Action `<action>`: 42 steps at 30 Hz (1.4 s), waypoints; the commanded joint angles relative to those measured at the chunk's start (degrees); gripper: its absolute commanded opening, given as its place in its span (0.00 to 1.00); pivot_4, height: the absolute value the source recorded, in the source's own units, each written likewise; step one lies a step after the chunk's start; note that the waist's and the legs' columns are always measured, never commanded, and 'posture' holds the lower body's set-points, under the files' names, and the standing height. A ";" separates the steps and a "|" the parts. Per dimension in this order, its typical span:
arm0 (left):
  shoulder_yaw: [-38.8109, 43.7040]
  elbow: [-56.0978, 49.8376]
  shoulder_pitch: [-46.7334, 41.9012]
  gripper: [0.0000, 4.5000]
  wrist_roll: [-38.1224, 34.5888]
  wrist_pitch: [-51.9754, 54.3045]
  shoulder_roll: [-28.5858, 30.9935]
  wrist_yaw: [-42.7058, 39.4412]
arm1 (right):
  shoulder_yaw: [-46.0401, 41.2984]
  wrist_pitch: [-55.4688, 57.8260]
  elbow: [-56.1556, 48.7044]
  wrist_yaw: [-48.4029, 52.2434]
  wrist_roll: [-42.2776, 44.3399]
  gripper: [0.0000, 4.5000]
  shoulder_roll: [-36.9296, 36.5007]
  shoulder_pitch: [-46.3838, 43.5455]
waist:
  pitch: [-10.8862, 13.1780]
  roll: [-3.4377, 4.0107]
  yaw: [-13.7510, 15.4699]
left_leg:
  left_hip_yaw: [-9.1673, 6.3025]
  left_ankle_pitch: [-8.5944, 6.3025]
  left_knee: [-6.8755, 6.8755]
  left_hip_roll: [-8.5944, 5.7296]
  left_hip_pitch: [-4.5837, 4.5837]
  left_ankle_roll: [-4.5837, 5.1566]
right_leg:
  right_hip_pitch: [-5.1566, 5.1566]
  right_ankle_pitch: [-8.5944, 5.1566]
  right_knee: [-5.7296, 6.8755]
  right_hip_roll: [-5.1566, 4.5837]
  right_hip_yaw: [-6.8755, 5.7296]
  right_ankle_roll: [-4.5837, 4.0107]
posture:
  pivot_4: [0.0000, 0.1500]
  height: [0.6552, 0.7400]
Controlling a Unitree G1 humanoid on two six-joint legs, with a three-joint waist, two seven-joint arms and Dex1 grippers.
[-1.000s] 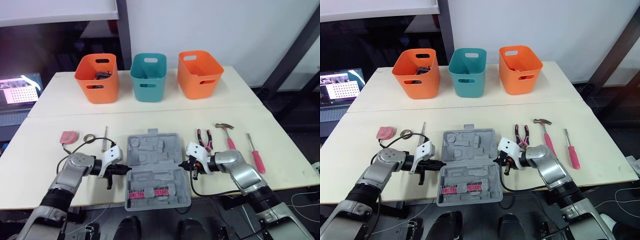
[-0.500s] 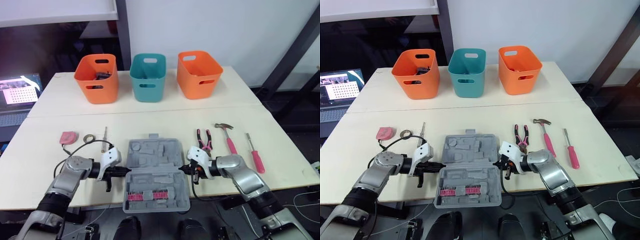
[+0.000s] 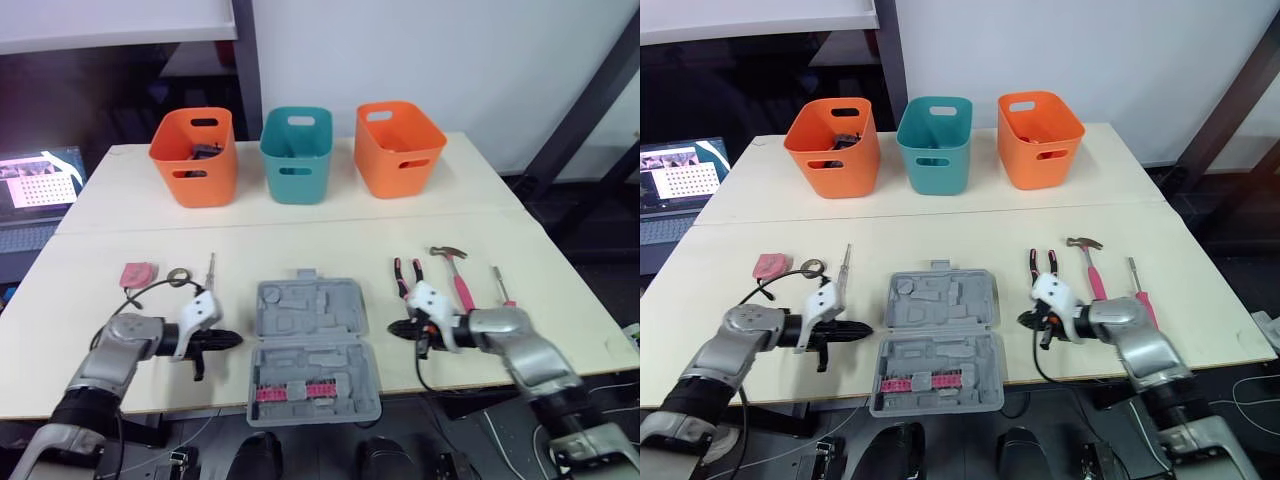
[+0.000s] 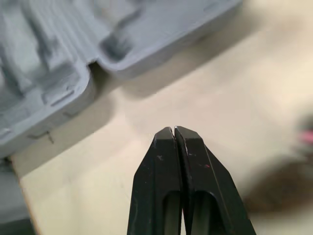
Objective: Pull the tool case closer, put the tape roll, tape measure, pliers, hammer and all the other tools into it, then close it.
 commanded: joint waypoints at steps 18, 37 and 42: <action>27.03 10.54 9.20 1.00 -11.39 -12.37 10.85 1.17 | -38.58 -2.11 -15.00 -8.76 17.72 0.99 2.39 30.12 | 0.00 -0.04 1.41 | 0.12 -0.04 0.04 -0.01 -0.02 -0.06 | -0.21 -0.17 -0.25 -0.17 -0.02 -0.33 | 1.00 1.00; 29.69 -23.62 25.86 1.00 -17.19 -0.28 3.10 12.85 | -17.13 10.10 -18.11 -11.60 17.50 0.99 -7.43 9.83 | 0.09 0.13 -0.14 | -1.26 0.09 0.17 -0.60 -0.29 0.10 | 0.47 -0.42 -0.22 -0.75 -1.43 -0.23 | 1.00 1.00; 30.41 -33.79 31.28 1.00 -16.15 2.99 -1.47 21.08 | -12.98 13.02 -19.85 -7.33 19.70 0.99 -10.47 3.84 | 0.10 0.12 0.52 | -0.99 0.09 0.13 -0.51 -0.31 0.09 | 0.42 -0.43 -0.25 -0.71 -1.32 -0.27 | 1.00 1.00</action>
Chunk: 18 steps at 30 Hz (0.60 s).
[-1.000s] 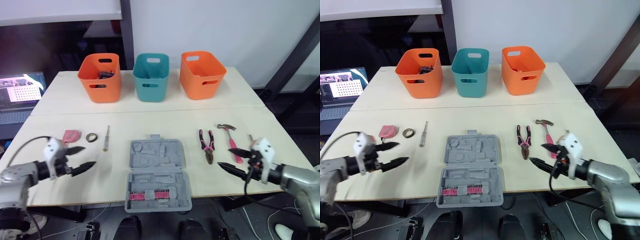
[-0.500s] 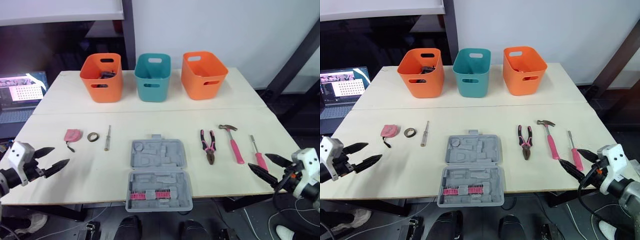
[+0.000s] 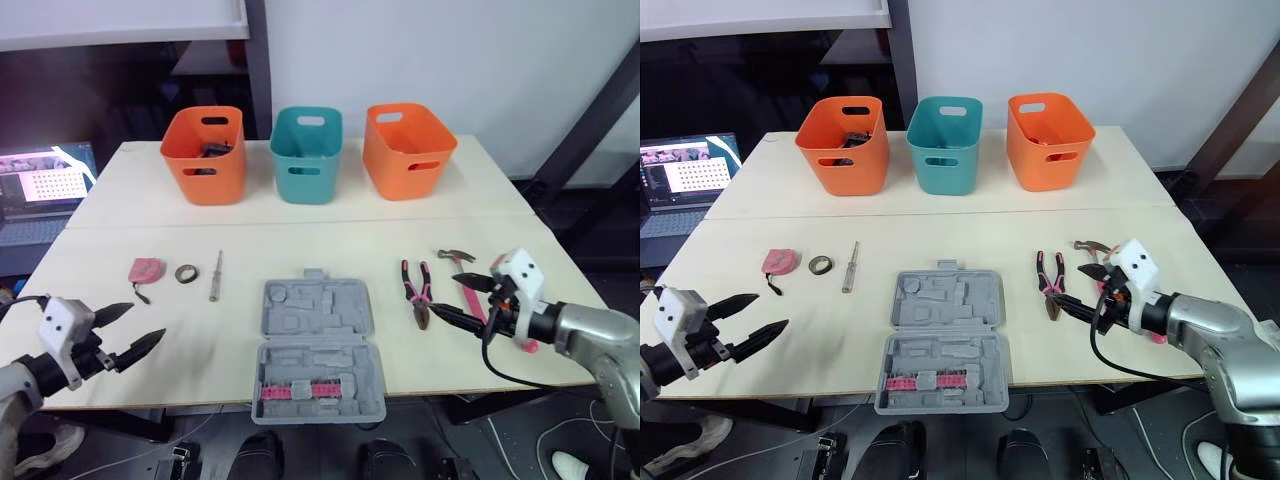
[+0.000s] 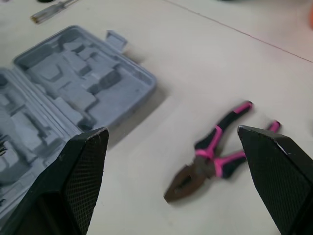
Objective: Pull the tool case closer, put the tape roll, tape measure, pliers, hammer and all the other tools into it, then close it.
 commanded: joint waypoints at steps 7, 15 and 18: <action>1.08 -15.48 8.61 1.00 -0.17 5.66 -10.61 15.20 | 8.50 9.80 -4.31 1.51 4.00 0.99 -1.14 -19.27 | 0.02 -0.07 -0.54 | 0.31 -0.01 -0.03 0.31 0.01 -0.01 | -0.10 0.05 0.01 0.31 0.33 -0.10 | 1.00 1.00; 0.25 -22.88 12.59 1.00 2.59 4.16 -18.81 24.98 | 13.62 12.69 -3.20 4.87 6.52 0.99 1.69 -30.47 | 0.03 -0.16 -0.13 | 0.41 -0.02 -0.02 0.37 -0.05 -0.02 | -0.46 0.05 -0.01 0.39 0.48 -0.23 | 1.00 1.00; -1.00 -25.17 13.44 1.00 5.26 4.49 -22.15 29.84 | 14.66 13.47 -2.32 7.77 7.23 0.99 0.85 -32.68 | 0.01 -0.18 -0.11 | 0.46 -0.02 -0.01 0.37 -0.05 -0.03 | -0.48 0.06 -0.02 0.40 0.54 -0.25 | 1.00 1.00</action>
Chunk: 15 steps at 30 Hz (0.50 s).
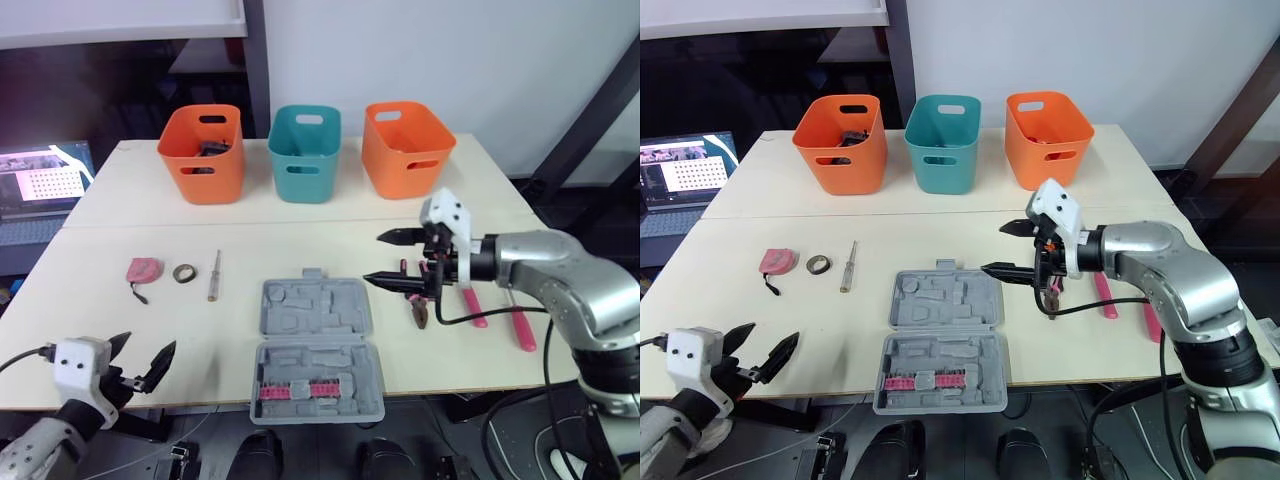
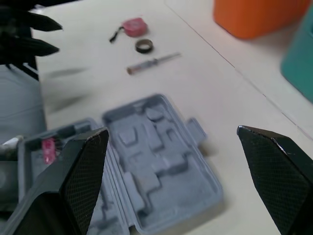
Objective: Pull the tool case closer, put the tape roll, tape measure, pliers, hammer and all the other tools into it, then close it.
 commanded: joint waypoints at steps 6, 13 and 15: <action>-3.53 -5.66 -2.14 1.00 3.67 8.06 -3.21 11.76 | 0.46 0.47 -0.52 5.20 1.47 0.99 -2.04 -3.36 | 0.00 0.00 -0.06 | 0.02 0.00 -0.01 0.01 0.00 0.00 | -0.04 0.00 0.03 0.02 0.03 0.00 | 1.00 1.00; -5.26 -6.16 -15.45 1.00 0.95 22.37 1.07 15.70 | -1.77 2.53 -4.36 2.80 2.81 0.99 -2.40 -2.14 | 0.00 0.00 0.78 | 0.02 0.00 0.00 0.00 0.00 0.01 | -0.04 0.01 0.09 0.05 0.04 0.01 | 1.00 1.00; -6.07 -3.63 -20.67 1.00 0.67 26.53 3.20 16.05 | -3.07 4.24 -6.11 0.72 3.82 0.99 -1.95 -1.94 | 0.00 0.00 1.00 | 0.02 0.01 -0.01 0.00 -0.01 0.01 | 0.12 0.01 0.11 0.08 0.07 0.02 | 1.00 1.00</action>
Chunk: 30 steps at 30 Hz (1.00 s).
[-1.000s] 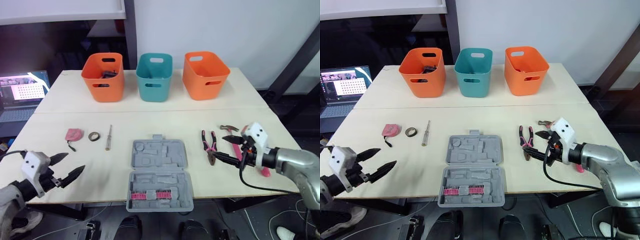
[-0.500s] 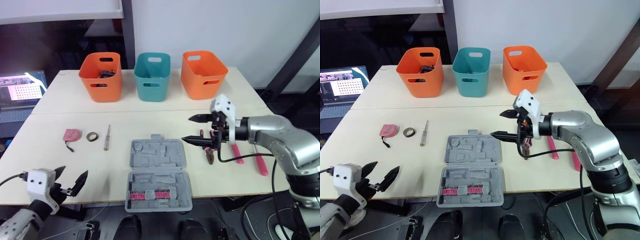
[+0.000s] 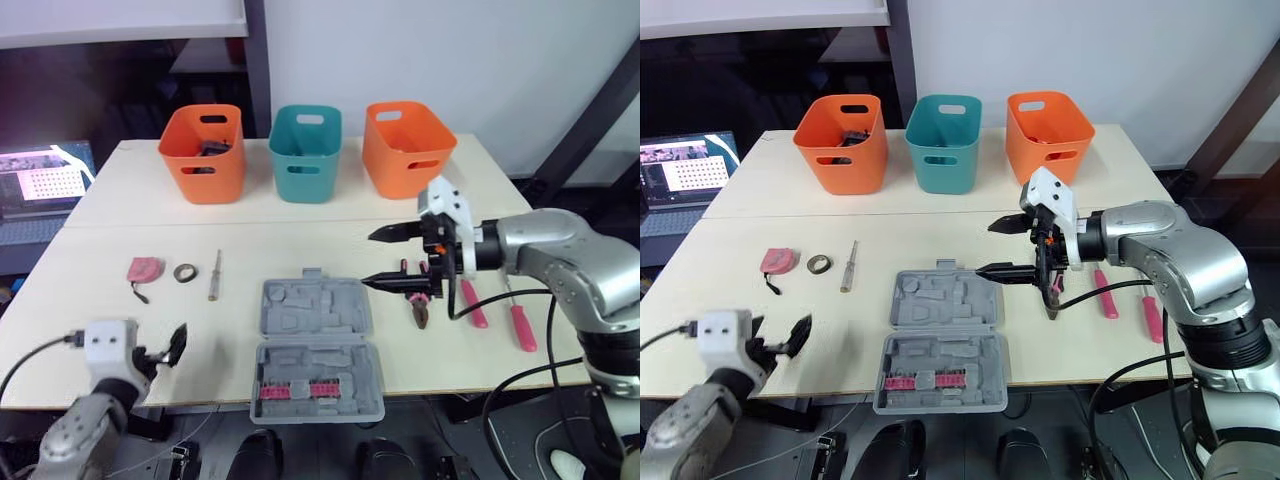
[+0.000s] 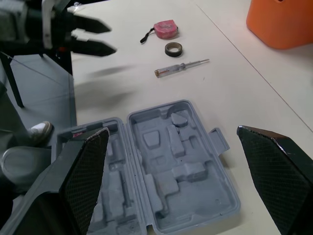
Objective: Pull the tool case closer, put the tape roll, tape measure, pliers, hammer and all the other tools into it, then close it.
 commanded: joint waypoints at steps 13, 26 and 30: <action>-8.54 26.93 -32.82 1.00 5.43 6.78 4.04 2.48 | -12.51 11.13 -15.15 -15.64 7.78 0.99 -1.20 7.06 | 0.05 -0.16 -0.05 | -0.01 0.01 -0.03 -0.01 0.02 0.01 | 0.04 0.11 0.02 0.08 0.05 0.20 | 1.00 1.00; -16.11 47.57 -39.26 0.95 11.28 -5.18 17.72 -17.41 | -14.58 23.31 -11.08 -22.89 21.82 1.00 2.13 0.22 | 0.11 -0.26 0.25 | -0.01 0.01 -0.04 0.01 -0.01 0.00 | 0.00 0.02 -0.02 0.08 0.06 0.00 | 1.00 1.00; -18.85 56.71 -42.83 0.60 14.23 -11.30 18.11 -21.07 | -13.55 22.44 -11.11 -23.28 21.69 1.00 2.00 0.35 | 0.11 -0.26 0.24 | -0.01 0.01 -0.04 0.01 -0.09 0.01 | -0.05 0.03 0.00 0.08 0.05 0.03 | 1.00 1.00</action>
